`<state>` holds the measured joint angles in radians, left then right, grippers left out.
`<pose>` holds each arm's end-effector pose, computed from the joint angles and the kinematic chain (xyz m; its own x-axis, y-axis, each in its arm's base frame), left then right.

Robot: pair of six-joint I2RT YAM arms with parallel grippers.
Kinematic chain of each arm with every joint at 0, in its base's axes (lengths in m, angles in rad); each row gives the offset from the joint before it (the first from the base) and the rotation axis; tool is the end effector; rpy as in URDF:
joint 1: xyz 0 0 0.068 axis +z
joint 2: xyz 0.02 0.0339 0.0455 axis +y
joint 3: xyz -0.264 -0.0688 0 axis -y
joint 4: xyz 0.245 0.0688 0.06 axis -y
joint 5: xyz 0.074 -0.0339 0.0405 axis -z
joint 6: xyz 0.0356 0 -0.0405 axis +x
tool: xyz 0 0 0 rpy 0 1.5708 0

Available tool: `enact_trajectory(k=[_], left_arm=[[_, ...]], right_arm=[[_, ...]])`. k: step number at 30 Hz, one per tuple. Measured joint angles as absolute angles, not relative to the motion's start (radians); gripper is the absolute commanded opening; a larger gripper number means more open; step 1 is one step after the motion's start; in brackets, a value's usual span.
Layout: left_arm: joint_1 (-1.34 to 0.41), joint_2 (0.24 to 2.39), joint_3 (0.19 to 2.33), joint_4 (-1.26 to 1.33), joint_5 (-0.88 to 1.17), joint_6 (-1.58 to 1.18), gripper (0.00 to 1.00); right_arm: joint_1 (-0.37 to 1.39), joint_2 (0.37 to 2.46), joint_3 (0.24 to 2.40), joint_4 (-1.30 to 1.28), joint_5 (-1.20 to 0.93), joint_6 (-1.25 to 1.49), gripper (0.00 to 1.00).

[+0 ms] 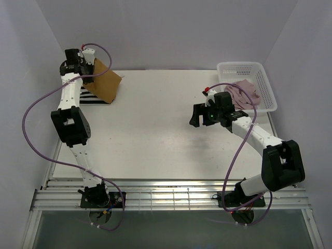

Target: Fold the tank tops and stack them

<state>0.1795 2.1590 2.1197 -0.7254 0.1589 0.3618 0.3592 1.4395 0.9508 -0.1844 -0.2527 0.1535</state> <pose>0.4855 0.0824 0.3079 -0.6597 0.2355 -0.7136 0.1813 0.9715 0.1530 0.2915 0.1190 0.2456 -0.6568 -0.0885 -0.7489 -0.4280 0.8614 0.2736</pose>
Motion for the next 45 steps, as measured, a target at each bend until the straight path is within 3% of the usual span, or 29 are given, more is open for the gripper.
enact_trajectory(k=[16, 17, 19, 20, 21, 22, 23, 34, 41, 45], left_arm=[[0.294, 2.382, 2.195, -0.697, 0.221, 0.319, 0.00], [0.295, 2.390, 2.202, -0.696, 0.220, 0.315, 0.05], [0.299, 2.400, 2.213, -0.695, 0.216, 0.312, 0.26], [0.301, 2.401, 2.214, -0.695, 0.212, 0.310, 0.58], [0.304, 2.401, 2.214, -0.696, 0.207, 0.308, 0.76], [0.307, 2.401, 2.217, -0.696, 0.197, 0.298, 0.83], [0.309, 2.401, 2.223, -0.696, 0.183, 0.288, 0.97], [0.321, 2.378, 2.257, -0.677, -0.015, 0.146, 0.98], [0.321, 2.200, 2.183, -0.682, 0.159, -0.016, 0.98], [0.318, 1.979, 1.998, -0.641, 0.294, -0.173, 0.98]], right_arm=[[0.359, 1.501, 0.954, -0.203, -0.229, 0.153, 0.90], [0.360, 1.508, 0.956, -0.209, -0.226, 0.153, 0.90], [0.360, 1.522, 0.960, -0.215, -0.220, 0.153, 0.90], [0.360, 1.527, 0.961, -0.216, -0.218, 0.153, 0.90], [0.359, 1.529, 0.961, -0.218, -0.216, 0.153, 0.90], [0.359, 1.529, 0.961, -0.221, -0.215, 0.153, 0.90], [0.360, 1.529, 0.961, -0.223, -0.215, 0.153, 0.90], [0.360, 1.480, 0.968, -0.234, -0.211, 0.153, 0.90], [0.358, 1.438, 1.016, -0.250, -0.179, 0.158, 0.90], [0.317, 1.435, 1.118, -0.303, -0.125, 0.181, 0.90]])
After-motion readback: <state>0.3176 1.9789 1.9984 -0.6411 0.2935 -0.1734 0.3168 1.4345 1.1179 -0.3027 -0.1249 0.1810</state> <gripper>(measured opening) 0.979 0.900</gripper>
